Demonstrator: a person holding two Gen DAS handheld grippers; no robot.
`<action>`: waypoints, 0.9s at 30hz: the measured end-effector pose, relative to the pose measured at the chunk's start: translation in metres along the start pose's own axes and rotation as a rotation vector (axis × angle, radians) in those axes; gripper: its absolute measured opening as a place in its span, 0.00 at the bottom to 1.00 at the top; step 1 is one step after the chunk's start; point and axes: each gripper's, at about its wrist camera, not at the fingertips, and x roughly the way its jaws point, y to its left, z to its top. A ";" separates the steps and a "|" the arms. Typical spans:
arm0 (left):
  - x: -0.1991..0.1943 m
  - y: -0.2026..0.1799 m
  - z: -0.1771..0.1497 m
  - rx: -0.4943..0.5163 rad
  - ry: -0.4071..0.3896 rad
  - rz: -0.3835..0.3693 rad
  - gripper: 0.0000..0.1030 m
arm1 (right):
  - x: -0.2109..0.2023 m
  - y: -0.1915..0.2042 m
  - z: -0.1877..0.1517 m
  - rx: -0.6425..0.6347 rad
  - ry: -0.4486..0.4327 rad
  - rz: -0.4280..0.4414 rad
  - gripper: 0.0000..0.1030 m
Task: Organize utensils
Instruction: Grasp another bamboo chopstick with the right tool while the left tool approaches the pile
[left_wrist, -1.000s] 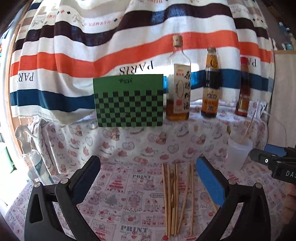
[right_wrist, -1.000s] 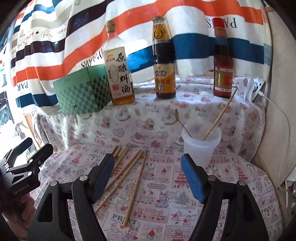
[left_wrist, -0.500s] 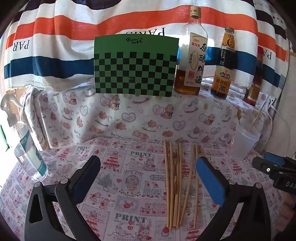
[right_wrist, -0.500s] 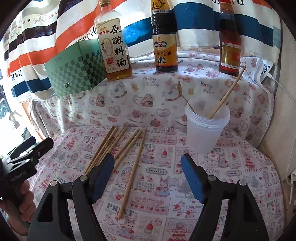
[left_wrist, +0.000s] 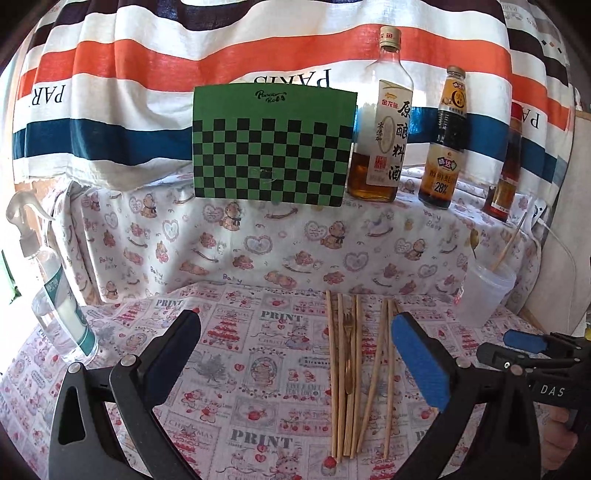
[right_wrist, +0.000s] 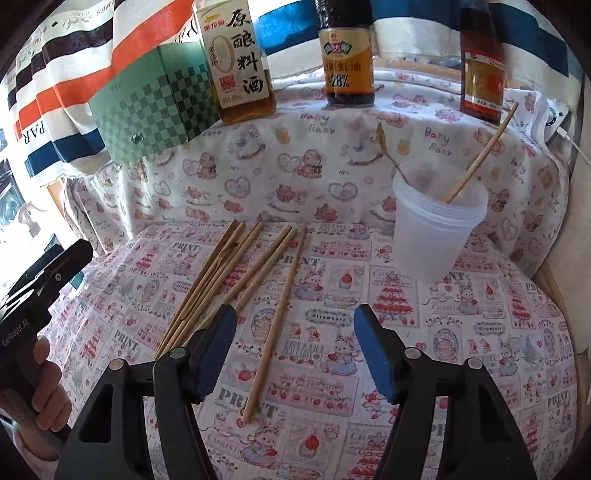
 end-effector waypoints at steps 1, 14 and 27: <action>0.003 0.001 -0.001 -0.002 0.020 -0.011 1.00 | 0.005 0.003 -0.002 -0.009 0.021 0.009 0.56; 0.030 0.000 -0.012 -0.005 0.139 0.005 0.99 | 0.050 0.034 -0.030 -0.071 0.266 -0.012 0.30; 0.056 -0.007 -0.025 0.034 0.308 -0.035 0.30 | 0.052 0.034 -0.037 -0.065 0.274 -0.097 0.08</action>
